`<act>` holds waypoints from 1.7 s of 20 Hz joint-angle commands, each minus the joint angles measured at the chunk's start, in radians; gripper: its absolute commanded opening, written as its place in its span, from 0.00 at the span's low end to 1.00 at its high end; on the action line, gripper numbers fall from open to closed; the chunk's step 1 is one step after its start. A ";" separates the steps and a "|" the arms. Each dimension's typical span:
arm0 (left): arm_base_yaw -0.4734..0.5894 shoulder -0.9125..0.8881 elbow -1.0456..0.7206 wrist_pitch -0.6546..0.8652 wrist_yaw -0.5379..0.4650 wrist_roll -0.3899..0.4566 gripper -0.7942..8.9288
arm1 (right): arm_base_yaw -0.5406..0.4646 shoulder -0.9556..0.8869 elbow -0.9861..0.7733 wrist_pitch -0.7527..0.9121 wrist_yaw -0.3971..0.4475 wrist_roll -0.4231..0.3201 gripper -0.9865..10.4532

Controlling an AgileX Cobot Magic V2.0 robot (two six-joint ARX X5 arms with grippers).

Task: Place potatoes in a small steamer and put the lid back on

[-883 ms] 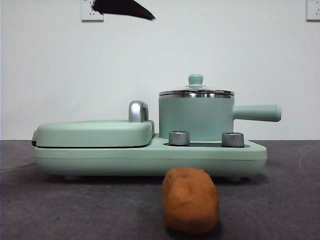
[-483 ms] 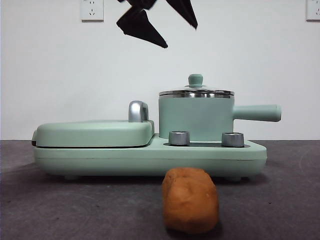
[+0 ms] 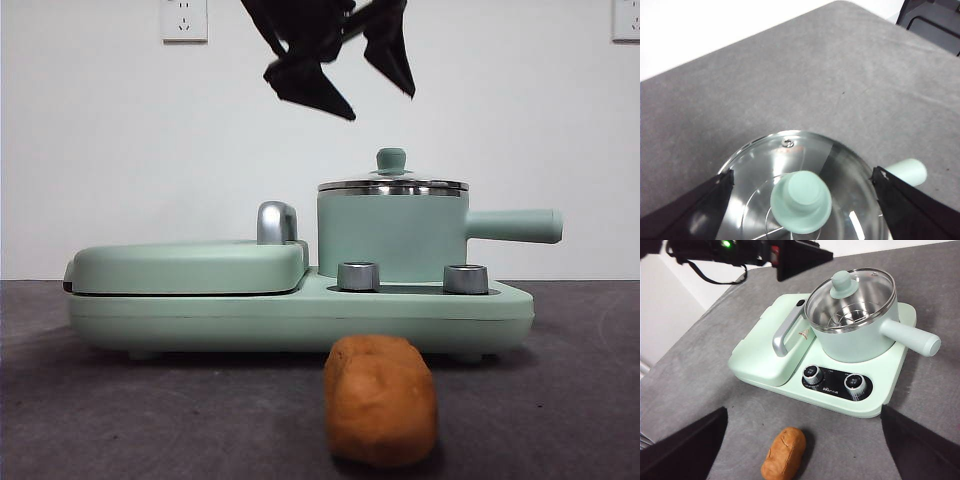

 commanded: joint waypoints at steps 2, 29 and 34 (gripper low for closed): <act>-0.008 0.047 0.029 0.007 -0.003 0.013 0.53 | 0.003 0.005 0.019 0.006 -0.001 -0.013 0.51; -0.032 0.134 0.029 0.015 -0.003 0.197 0.39 | 0.003 0.005 0.019 0.006 0.000 -0.013 0.51; -0.036 0.135 0.029 0.015 -0.003 0.208 0.22 | 0.003 0.005 0.019 0.006 -0.001 -0.010 0.51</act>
